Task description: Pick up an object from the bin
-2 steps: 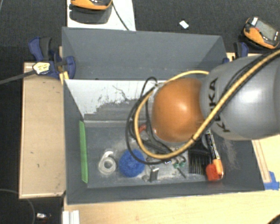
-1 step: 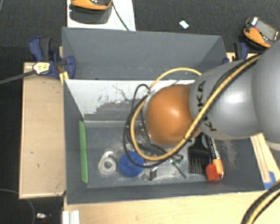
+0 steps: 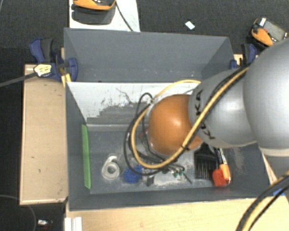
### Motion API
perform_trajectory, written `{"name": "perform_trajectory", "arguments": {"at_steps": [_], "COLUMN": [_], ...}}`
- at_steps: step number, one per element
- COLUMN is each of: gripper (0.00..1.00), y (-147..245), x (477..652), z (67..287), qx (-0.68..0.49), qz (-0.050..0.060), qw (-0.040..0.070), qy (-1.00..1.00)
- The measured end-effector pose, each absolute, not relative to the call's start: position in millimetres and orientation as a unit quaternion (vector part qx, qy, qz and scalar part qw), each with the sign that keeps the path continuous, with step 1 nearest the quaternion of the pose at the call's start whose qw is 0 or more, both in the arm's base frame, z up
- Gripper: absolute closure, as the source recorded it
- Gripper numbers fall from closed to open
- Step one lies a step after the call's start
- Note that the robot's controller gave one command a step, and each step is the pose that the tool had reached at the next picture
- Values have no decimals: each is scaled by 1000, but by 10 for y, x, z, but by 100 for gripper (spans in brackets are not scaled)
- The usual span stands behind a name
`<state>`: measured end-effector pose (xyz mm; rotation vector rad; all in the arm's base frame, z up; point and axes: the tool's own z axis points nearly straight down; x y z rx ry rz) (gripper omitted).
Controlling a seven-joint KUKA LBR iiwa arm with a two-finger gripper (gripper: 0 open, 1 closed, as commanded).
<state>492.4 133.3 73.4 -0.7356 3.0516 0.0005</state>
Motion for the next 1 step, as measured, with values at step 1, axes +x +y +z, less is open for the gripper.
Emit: {"name": "perform_trajectory", "arguments": {"at_steps": [1], "gripper": [100], "y": [1333], "x": [4924], "z": [734], "qx": [-234], "qz": [0], "qw": [1], "qy": [972]}}
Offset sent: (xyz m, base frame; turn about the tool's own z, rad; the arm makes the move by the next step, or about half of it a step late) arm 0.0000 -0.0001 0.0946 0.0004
